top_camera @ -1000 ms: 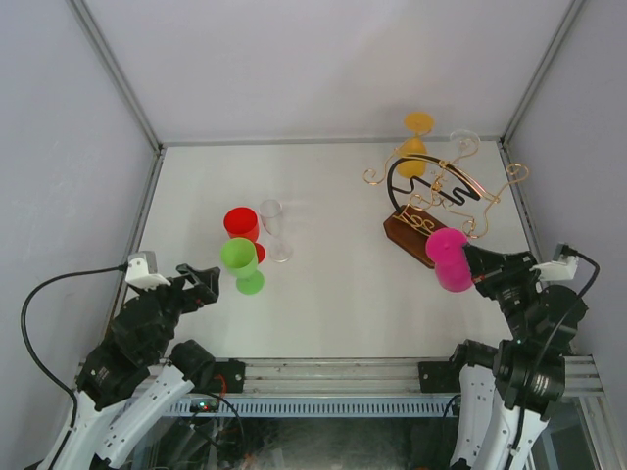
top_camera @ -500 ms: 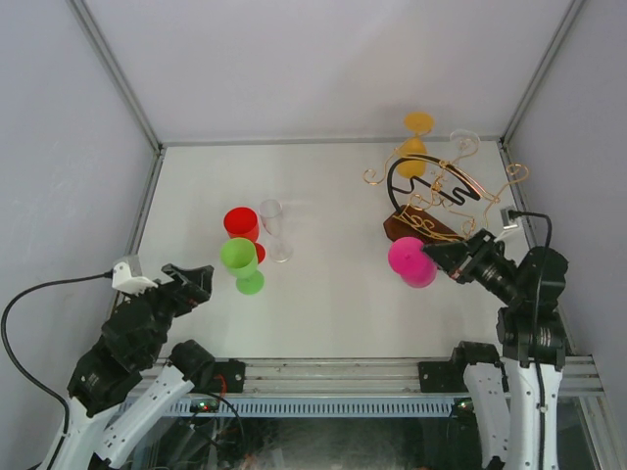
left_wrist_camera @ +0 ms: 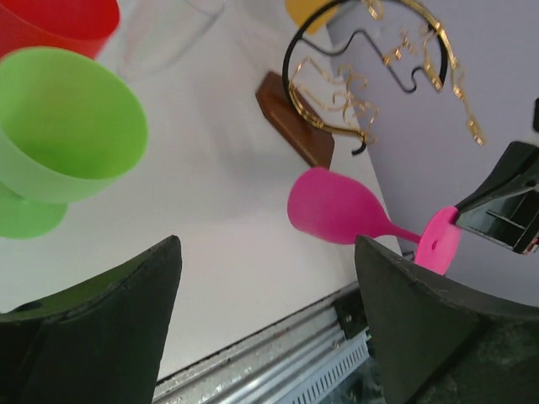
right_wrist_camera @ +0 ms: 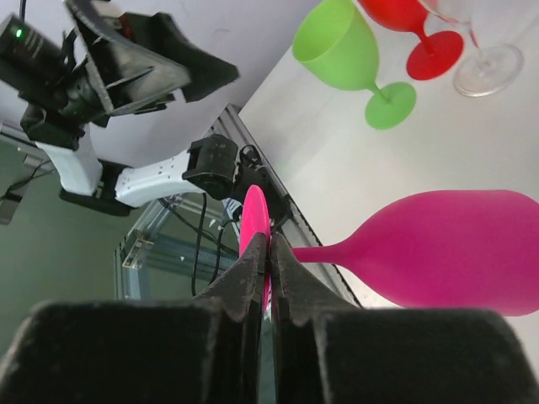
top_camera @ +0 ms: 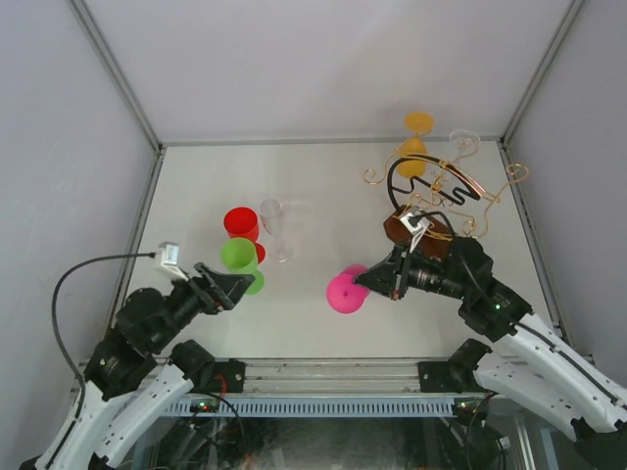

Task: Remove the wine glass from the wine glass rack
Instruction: Place the wine glass at the center of the board.

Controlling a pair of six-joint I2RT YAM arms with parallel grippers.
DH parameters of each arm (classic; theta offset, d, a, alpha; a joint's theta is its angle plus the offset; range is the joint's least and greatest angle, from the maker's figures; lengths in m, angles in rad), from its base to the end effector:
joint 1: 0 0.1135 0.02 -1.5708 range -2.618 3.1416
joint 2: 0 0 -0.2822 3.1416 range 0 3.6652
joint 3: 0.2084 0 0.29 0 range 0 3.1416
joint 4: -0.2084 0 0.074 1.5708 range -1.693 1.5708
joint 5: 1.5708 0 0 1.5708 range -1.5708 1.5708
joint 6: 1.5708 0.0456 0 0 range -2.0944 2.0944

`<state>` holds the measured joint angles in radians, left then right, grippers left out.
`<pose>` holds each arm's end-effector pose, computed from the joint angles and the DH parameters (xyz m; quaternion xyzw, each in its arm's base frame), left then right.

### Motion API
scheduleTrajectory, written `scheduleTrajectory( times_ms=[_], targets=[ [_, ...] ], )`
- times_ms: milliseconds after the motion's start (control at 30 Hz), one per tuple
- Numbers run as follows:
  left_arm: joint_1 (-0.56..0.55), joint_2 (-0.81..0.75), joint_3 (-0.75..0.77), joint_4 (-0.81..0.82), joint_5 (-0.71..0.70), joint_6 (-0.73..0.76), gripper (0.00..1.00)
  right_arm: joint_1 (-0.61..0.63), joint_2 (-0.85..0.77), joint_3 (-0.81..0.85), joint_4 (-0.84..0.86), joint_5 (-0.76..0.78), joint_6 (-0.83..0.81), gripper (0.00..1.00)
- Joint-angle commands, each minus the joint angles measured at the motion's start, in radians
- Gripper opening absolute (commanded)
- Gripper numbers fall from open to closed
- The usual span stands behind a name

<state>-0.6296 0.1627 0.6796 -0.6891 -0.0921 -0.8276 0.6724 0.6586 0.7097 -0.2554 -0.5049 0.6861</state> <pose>0.0640 -0.0415 0.3311 -0.1050 0.7578 -0.4018 0.5032 0.1339 0.1348 0.3375 -0.1525 0.7520 0.5347 0.3539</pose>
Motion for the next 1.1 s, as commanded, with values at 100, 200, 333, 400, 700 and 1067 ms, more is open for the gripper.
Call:
scheduleTrajectory(
  times_ms=[100,200,333,400,700,1067],
  targets=[
    [-0.007,0.105,0.019,0.11,0.163,0.004,0.85,0.147,0.1,-0.027,0.308,0.119,-0.045,0.0],
    [-0.019,0.077,-0.049,0.255,0.214,-0.043,0.85,0.17,0.132,-0.039,0.347,0.114,-0.039,0.0],
    [-0.047,0.1,-0.118,0.4,0.243,-0.07,0.85,0.179,0.145,-0.054,0.397,0.116,-0.031,0.0],
    [-0.071,0.155,-0.121,0.421,0.234,-0.067,0.85,0.179,0.144,-0.06,0.418,0.113,-0.028,0.0],
    [-0.254,0.374,-0.073,0.588,0.157,-0.021,0.67,0.181,0.113,-0.077,0.436,0.117,-0.034,0.0],
    [-0.302,0.431,-0.13,0.825,0.259,-0.053,0.46,0.181,0.079,-0.104,0.439,0.116,-0.012,0.0]
  ],
)
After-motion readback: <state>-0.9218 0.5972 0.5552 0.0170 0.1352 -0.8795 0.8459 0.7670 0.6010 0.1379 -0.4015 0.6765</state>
